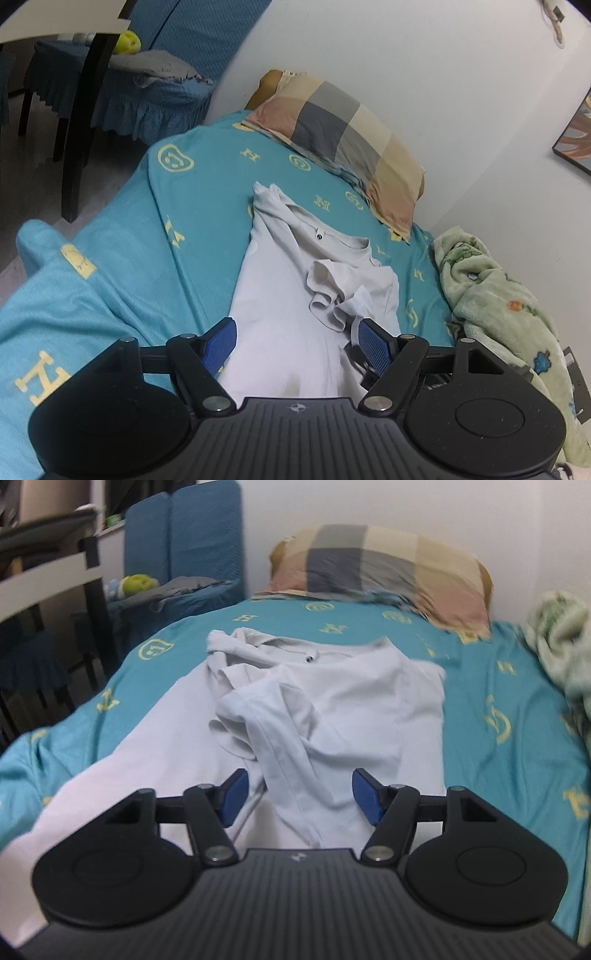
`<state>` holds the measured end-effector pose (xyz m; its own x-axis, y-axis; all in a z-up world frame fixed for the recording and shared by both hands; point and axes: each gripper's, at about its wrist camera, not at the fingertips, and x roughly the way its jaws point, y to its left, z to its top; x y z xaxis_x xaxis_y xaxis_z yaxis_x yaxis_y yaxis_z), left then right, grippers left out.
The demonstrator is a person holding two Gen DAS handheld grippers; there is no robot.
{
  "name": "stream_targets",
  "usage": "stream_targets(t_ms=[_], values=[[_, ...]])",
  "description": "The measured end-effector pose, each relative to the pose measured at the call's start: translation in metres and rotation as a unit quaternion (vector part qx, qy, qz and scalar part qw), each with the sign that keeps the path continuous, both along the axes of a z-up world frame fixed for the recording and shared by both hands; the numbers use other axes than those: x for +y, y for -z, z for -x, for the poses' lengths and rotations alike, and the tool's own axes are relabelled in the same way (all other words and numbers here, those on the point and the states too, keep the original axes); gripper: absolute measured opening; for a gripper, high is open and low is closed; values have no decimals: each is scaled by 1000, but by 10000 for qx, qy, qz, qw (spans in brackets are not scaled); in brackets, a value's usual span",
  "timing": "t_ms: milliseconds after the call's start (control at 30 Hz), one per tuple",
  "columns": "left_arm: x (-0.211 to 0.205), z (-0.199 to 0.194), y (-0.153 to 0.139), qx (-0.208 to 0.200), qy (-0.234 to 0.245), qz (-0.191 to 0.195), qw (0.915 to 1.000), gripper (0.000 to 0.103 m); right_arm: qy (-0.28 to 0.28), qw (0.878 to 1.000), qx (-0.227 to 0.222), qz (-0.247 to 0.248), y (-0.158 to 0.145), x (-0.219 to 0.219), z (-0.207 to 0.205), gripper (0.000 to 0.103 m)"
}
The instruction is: Fold clothes
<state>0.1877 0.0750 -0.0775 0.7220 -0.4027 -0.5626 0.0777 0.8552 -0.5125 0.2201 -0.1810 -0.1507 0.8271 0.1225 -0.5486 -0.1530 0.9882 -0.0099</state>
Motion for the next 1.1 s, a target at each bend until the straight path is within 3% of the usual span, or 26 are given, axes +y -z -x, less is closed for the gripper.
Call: stream_targets(t_ms=[67,133,167,367,533,600,733,967,1000,1033,1100], values=[[-3,-3,4,8,39,-18,10000,75,50,10000,-15,11,3,1,-8,40],[-7,-6,8,19,74,-36,10000,75,153,9999,42,-30,4,0,-15,12],[-8,-8,9,29,92,-33,9999,75,184,9998,38,-33,3,0,-15,8],[-11,-12,12,-89,171,196,9996,75,-57,9988,-240,428,-32,6,10,6],[-6,-14,13,-82,247,672,9974,75,11,9974,315,648,-22,-7,24,5],[-3,-16,16,-2,310,943,9951,75,113,9965,676,471,-8,-17,24,6],[-1,-18,22,132,419,1356,9898,75,264,9959,850,161,-8,-24,27,8],[-3,-15,29,167,421,1275,9908,75,534,9895,1256,-476,-40,-36,77,11],[-3,-16,30,193,424,1267,9909,75,531,9888,1265,-588,-46,-36,89,19],[-3,-16,32,238,425,1317,9901,75,543,9881,1245,-716,-52,-37,102,36],[-2,-18,39,377,412,1505,9870,75,583,9862,1140,-1051,-63,-40,127,57]])
